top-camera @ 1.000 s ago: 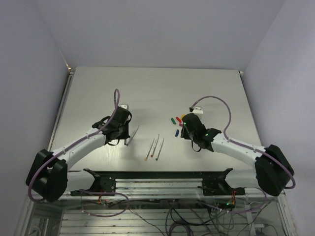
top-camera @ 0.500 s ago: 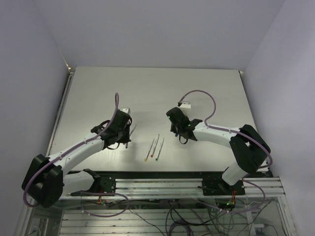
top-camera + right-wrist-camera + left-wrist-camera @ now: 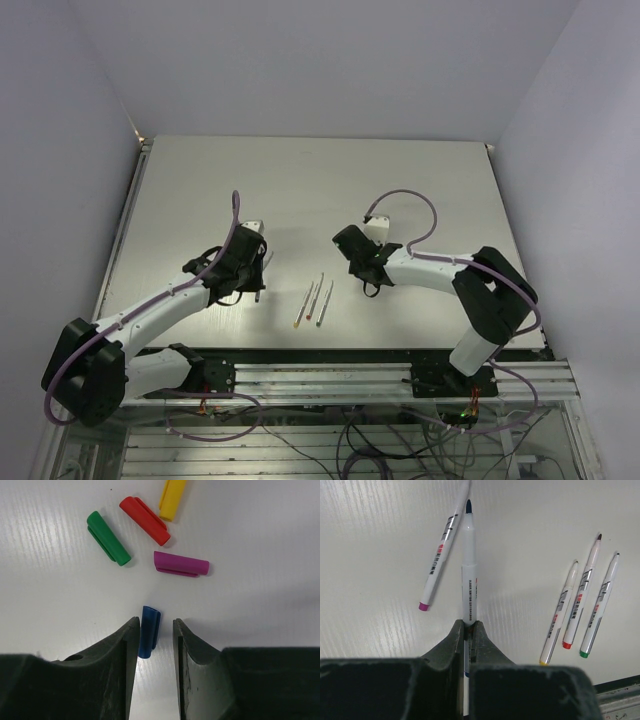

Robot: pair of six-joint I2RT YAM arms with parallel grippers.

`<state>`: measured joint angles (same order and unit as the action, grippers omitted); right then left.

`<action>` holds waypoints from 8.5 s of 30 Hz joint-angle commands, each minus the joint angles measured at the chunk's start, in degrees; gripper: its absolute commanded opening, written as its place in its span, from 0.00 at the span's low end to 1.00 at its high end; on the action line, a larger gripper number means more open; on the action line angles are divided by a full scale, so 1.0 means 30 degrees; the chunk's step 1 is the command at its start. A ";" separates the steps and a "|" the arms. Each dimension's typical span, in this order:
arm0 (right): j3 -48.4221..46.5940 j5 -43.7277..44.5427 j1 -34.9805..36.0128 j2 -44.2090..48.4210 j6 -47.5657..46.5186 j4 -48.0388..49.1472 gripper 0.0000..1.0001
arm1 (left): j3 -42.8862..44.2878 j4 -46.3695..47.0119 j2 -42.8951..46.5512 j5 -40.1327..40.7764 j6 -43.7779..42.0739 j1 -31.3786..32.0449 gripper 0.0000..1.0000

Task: Insert the pens into the pen caps

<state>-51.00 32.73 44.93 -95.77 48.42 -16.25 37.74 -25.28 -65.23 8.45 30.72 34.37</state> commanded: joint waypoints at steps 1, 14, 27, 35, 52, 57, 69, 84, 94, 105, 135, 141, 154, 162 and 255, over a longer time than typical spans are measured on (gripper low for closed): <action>-0.0388 0.0675 0.0084 -0.0455 0.0586 -0.0149 0.33 | -0.0069 0.0428 0.0101 -0.0422 0.0160 0.0145 0.07; -0.0353 0.0031 0.0094 -0.1411 0.0968 -0.0151 0.30 | -0.0158 0.0428 -0.0089 -0.0388 0.0219 0.0145 0.07; 0.0228 0.0148 0.0106 0.0130 0.2010 -0.2792 0.00 | 0.0048 0.0742 -0.0508 -0.0550 0.0307 0.0174 0.07; 0.0691 0.0094 0.0083 0.3177 0.1114 -0.1971 0.00 | 0.0168 0.0911 -0.0250 0.0114 0.0309 0.0233 0.07; 0.1823 0.0501 0.0121 0.8733 -0.0140 -0.1935 0.00 | 0.4304 -0.0183 -0.4135 0.5828 -0.0090 -0.2844 0.07; 0.2144 0.0969 0.0134 1.0584 -0.0527 -0.2489 0.00 | 0.4860 -0.0412 -0.5156 0.6727 -0.0955 -0.3759 0.07; 0.2974 0.1118 0.0128 1.2398 -0.0598 -0.2763 0.00 | 0.5115 0.0332 -0.8231 0.8074 -0.2779 -0.5836 0.07; 0.3083 0.1082 0.0117 1.2675 -0.0452 -0.2878 0.00 | 0.5745 0.1950 -1.1020 0.4700 -0.4193 -0.6330 0.07; 0.2233 0.1568 0.0113 1.2686 -0.0413 -0.3308 0.00 | 0.6523 -0.0211 -1.1531 0.1869 -0.3245 -0.5895 0.07; 0.1786 0.2209 0.0138 1.3574 -0.0291 -0.4175 0.00 | 0.4747 -0.0104 -1.1583 0.0034 -0.1199 -0.1607 0.07; 0.2012 0.2223 0.0129 1.4066 -0.1814 -0.3228 0.00 | 0.7590 -0.1002 -0.5856 0.5257 -0.0410 0.0057 0.07; 0.2004 0.1322 0.0112 1.4040 -0.3480 -0.0765 0.00 | 0.5780 0.1677 -0.2660 0.2678 -0.1110 0.0086 0.07; 0.1785 -0.1757 0.0084 1.4348 -0.6298 0.5427 0.00 | 0.0623 0.7757 0.3570 -0.2246 -0.2462 0.1470 0.07; 0.2898 -0.4027 0.0090 1.5322 -0.7564 0.9574 0.00 | -0.1051 1.1101 0.4322 -0.4313 -0.3413 0.3872 0.07; 0.5985 -0.8866 0.0144 1.8213 -0.9209 2.0142 0.00 | 0.0765 0.9096 0.3631 0.5903 -0.1418 0.7296 0.07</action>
<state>-30.35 2.39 45.10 -45.34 26.37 48.01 35.09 11.62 -53.91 12.53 26.89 57.45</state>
